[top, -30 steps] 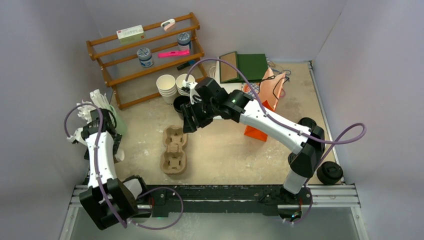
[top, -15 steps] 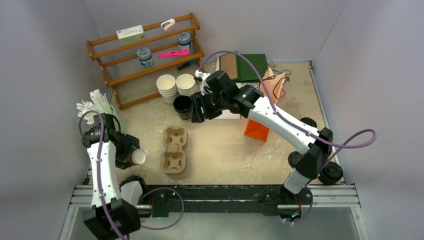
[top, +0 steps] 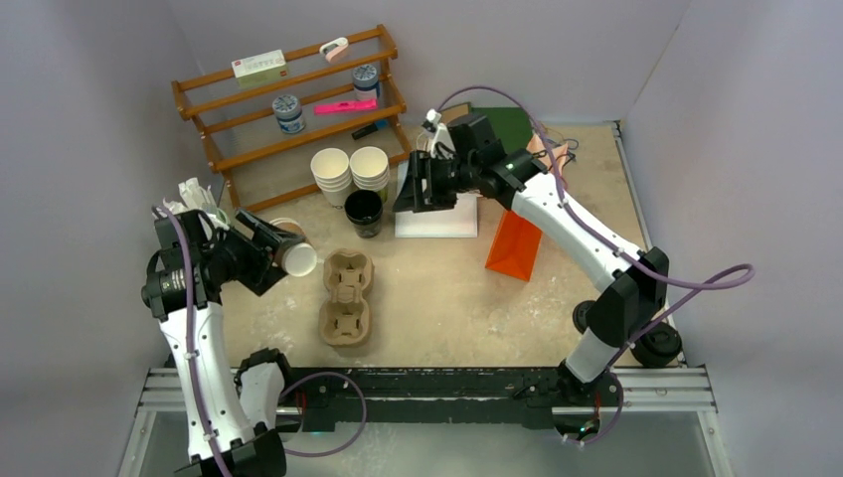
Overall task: Pack the takeout coffee
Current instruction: Pick up the coffee cup from the corner of the board.
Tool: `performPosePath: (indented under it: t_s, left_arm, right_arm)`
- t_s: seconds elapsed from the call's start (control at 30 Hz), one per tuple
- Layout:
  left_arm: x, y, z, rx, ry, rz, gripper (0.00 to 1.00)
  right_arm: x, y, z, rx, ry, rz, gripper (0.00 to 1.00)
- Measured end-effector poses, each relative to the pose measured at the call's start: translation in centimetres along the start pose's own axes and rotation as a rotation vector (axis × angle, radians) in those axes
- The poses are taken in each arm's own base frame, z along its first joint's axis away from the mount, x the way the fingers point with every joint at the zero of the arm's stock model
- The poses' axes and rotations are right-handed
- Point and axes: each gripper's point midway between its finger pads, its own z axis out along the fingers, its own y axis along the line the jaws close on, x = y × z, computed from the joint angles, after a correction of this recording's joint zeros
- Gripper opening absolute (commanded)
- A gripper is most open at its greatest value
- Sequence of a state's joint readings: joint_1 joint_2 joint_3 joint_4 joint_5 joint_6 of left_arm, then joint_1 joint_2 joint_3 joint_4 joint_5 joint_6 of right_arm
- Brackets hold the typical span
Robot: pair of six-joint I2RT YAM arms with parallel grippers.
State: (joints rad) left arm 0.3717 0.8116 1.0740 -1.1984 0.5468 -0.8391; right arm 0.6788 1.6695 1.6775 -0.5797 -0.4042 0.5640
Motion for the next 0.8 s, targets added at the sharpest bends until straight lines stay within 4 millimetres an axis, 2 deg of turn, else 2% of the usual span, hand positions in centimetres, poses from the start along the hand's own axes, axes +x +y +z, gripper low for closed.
performPosePath:
  t_s: [0.07,0.13,0.3,0.4,0.53,0.6,0.67,0.8]
  left_arm:
    - [-0.2,-2.1,-0.3,0.093,0.009,0.056,0.47]
    - [0.0,-3.3,-0.2,0.149,0.033,0.092,0.46]
    - [1.7,-7.0,1.4,0.262,0.123,0.224,0.41]
    - [4.4,-8.7,3.4,0.265,0.211,0.33,0.39]
    - [9.7,-10.9,6.3,0.236,0.329,0.548,0.35]
    - [11.0,-11.4,7.5,0.212,0.331,0.664,0.35]
    - [10.8,-11.5,8.5,0.189,0.287,0.751,0.34]
    - [8.8,-11.5,9.5,0.183,0.167,0.895,0.31]
  right_arm:
    - [-0.8,-0.4,-0.1,-0.019,-0.004,0.044,0.59]
    - [-1.3,-0.7,0.0,-0.031,-0.004,0.073,0.59]
    - [-0.9,-0.3,0.5,-0.054,0.026,0.094,0.59]
    - [-1.1,0.1,0.3,-0.063,0.022,0.09,0.59]
    - [-2.4,0.8,-0.7,-0.071,-0.011,0.074,0.6]
    - [-3.1,0.8,-1.3,-0.057,-0.032,0.065,0.6]
    - [-4.1,0.3,-2.0,-0.031,-0.065,0.054,0.6]
    - [-5.1,-1.6,-4.1,0.031,-0.116,0.057,0.59]
